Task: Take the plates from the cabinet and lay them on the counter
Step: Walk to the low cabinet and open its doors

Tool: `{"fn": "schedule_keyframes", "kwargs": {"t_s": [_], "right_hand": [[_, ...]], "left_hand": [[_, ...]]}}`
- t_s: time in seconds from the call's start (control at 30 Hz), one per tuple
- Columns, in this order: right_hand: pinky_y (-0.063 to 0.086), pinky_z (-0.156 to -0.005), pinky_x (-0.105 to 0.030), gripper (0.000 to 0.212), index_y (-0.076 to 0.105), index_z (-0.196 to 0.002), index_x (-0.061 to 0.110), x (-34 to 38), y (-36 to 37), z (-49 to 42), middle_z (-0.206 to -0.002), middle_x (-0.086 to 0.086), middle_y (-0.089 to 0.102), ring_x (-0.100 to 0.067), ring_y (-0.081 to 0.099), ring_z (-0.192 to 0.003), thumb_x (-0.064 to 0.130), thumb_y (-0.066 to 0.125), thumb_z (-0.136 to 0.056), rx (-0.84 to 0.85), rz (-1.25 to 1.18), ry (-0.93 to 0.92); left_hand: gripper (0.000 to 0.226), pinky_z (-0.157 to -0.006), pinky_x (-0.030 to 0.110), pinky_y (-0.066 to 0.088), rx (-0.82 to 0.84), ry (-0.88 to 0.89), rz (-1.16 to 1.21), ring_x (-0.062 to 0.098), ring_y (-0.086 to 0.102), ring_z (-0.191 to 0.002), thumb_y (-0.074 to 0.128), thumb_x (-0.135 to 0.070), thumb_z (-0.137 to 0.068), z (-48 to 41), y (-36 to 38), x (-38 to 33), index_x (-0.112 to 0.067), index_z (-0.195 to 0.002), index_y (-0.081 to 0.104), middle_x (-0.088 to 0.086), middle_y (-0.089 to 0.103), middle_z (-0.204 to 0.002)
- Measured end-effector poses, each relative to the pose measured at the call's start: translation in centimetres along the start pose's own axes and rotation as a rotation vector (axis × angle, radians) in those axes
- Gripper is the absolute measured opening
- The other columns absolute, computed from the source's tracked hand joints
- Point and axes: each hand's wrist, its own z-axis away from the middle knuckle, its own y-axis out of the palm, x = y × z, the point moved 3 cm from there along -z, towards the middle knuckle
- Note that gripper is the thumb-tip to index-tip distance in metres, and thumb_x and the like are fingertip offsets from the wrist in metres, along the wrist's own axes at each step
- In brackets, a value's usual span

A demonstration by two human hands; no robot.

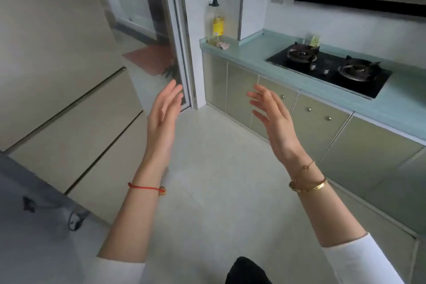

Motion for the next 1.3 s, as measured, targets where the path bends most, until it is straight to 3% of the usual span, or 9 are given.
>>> {"fn": "schedule_keyframes", "kwargs": {"t_s": [0.43, 0.87, 1.03, 1.3], "right_hand": [[0.042, -0.112, -0.04, 0.036, 0.056, -0.133, 0.022, -6.2, 0.5, -18.1, -0.127, 0.003, 0.065, -0.015, 0.058, -0.121, 0.035, 0.039, -0.105, 0.047, -0.014, 0.049], [0.041, -0.112, -0.041, 0.035, 0.056, -0.132, 0.022, -12.3, 0.8, -38.4, -0.127, 0.002, 0.066, -0.015, 0.059, -0.12, 0.035, 0.039, -0.105, 0.097, -0.024, 0.124], [0.041, -0.112, -0.041, 0.038, 0.055, -0.134, 0.019, -15.7, 1.6, -45.9, -0.127, 0.002, 0.066, -0.013, 0.06, -0.119, 0.036, 0.039, -0.104, 0.093, 0.001, 0.151], [0.042, -0.112, -0.042, 0.036, 0.057, -0.132, 0.018, -20.0, 4.6, -59.9, -0.13, 0.0, 0.064, -0.016, 0.059, -0.121, 0.033, 0.038, -0.105, 0.059, 0.037, 0.149]], "left_hand": [[0.051, -0.108, 0.026, 0.043, -0.012, -0.032, -0.041, 0.003, 0.054, -0.132, 0.056, -0.037, -0.096, -16.0, 3.4, 7.8, -0.023, -0.145, 0.049, -0.01, 0.06, -0.141], [0.044, -0.108, 0.03, 0.045, -0.11, -0.064, -0.061, 0.007, 0.057, -0.13, 0.055, -0.03, -0.099, -33.1, 7.2, 15.3, -0.021, -0.142, 0.053, -0.006, 0.062, -0.138], [0.025, -0.109, 0.032, 0.046, -0.095, -0.086, -0.057, 0.007, 0.056, -0.131, 0.059, -0.033, -0.096, -40.4, 8.0, 18.9, -0.043, -0.118, 0.066, -0.007, 0.059, -0.142], [0.028, -0.112, 0.037, 0.045, -0.034, -0.131, -0.056, 0.009, 0.059, -0.127, 0.057, -0.028, -0.099, -55.4, 8.3, 24.7, -0.033, -0.125, 0.062, -0.003, 0.061, -0.14]]}}
